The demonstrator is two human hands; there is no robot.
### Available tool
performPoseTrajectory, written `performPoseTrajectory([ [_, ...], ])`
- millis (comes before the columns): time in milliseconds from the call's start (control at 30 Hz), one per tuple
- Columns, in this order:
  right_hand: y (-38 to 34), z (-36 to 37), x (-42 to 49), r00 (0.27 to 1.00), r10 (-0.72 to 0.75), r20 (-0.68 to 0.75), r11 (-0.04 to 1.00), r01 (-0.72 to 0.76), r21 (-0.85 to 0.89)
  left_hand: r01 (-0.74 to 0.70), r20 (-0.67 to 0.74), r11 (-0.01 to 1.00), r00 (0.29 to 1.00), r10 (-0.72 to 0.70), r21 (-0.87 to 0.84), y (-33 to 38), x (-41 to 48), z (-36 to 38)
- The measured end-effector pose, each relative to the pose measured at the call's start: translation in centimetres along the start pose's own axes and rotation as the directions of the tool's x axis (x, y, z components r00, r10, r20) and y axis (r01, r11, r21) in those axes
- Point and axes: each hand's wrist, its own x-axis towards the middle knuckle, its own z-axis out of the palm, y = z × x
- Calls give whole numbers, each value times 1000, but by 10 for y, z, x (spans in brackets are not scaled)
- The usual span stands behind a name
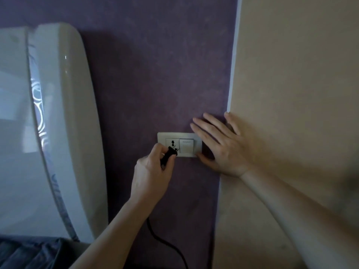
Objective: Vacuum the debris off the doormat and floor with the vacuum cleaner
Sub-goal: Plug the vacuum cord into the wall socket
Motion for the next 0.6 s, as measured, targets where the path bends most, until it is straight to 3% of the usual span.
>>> performPoseTrajectory([
  [167, 0, 4, -1, 1000, -5, -16, 1000, 4, -10, 73, -1, 997, 997, -73, -15, -10, -2, 13],
  [600, 0, 8, 0, 998, -27, -65, 995, 20, -98, 99, -31, 994, 995, -98, 55, -4, 3, 4],
])
